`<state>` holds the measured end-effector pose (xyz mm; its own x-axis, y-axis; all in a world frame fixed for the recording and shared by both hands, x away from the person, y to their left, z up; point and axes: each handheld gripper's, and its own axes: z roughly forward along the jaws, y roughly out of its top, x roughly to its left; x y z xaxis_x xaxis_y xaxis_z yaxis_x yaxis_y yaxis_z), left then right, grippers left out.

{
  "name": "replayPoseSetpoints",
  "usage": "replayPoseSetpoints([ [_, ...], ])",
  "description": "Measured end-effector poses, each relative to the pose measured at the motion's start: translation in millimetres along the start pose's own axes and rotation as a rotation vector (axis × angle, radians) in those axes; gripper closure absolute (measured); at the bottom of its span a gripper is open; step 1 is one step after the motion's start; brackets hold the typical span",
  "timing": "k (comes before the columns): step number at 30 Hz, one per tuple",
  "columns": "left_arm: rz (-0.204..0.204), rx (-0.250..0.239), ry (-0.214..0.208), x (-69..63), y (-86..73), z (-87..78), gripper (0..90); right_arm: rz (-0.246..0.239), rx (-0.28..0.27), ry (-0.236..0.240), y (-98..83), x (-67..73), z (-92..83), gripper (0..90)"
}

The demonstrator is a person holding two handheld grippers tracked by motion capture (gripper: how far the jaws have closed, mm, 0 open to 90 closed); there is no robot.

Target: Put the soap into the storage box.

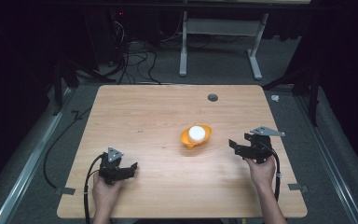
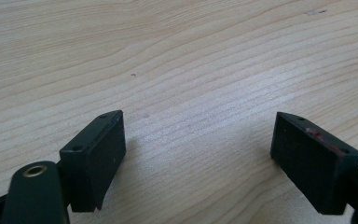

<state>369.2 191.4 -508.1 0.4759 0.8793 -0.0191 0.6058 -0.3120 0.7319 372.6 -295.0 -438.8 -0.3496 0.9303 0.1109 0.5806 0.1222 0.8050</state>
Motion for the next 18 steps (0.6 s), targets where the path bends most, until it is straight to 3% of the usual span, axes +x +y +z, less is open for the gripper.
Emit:
replayPoseSetpoints([
  [18,0.0,0.0,0.0,0.0,0.0,0.0,18.5,0.018,0.03,0.012,-19.8,0.0,5.0,26.1],
])
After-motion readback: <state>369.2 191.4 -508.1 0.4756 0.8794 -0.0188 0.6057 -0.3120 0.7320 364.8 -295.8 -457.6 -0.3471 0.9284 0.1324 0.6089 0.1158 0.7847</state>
